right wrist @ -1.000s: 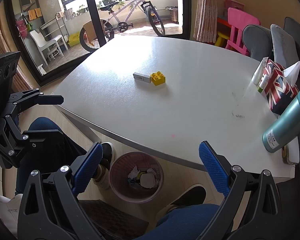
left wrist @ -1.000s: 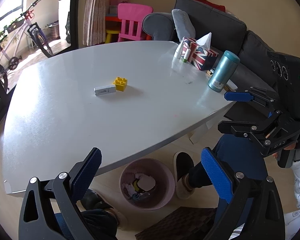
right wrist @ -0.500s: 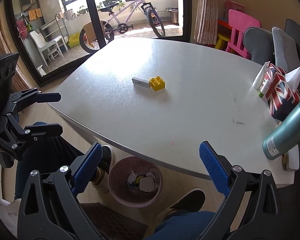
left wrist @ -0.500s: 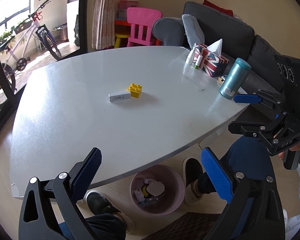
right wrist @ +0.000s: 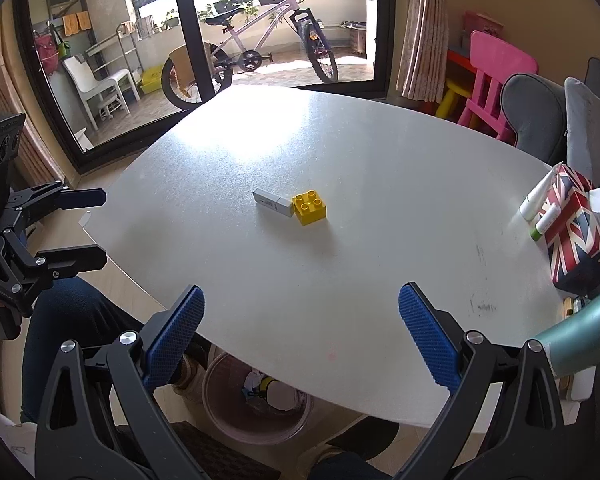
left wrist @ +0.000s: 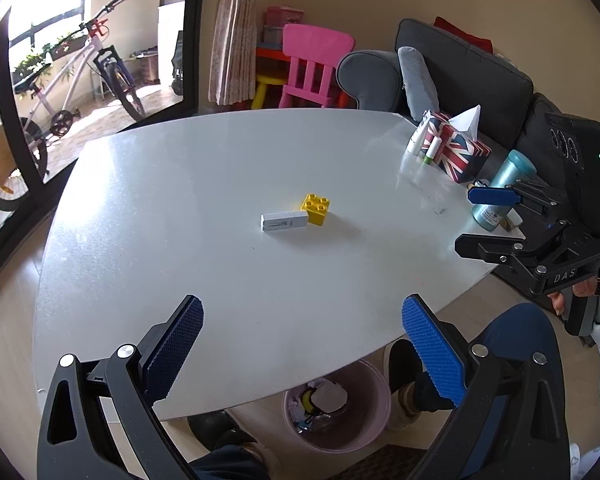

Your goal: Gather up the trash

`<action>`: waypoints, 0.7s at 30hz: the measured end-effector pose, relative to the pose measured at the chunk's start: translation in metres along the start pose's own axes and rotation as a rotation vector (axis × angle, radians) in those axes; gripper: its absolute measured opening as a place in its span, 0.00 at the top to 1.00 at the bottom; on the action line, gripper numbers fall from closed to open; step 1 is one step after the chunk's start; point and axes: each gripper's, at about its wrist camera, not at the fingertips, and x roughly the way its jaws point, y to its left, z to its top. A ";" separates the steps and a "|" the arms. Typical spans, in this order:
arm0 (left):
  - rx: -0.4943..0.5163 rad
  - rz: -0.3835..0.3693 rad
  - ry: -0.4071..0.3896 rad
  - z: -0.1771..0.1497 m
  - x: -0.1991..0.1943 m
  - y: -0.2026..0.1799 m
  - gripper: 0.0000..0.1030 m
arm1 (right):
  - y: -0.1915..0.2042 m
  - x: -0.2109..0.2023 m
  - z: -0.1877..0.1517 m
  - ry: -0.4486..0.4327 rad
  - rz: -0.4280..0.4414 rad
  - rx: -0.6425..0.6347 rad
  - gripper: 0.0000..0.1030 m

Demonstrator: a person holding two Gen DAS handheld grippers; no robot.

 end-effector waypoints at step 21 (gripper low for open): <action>-0.027 0.016 0.009 0.019 0.024 0.026 0.07 | -0.011 0.121 0.061 0.169 0.025 -0.145 0.07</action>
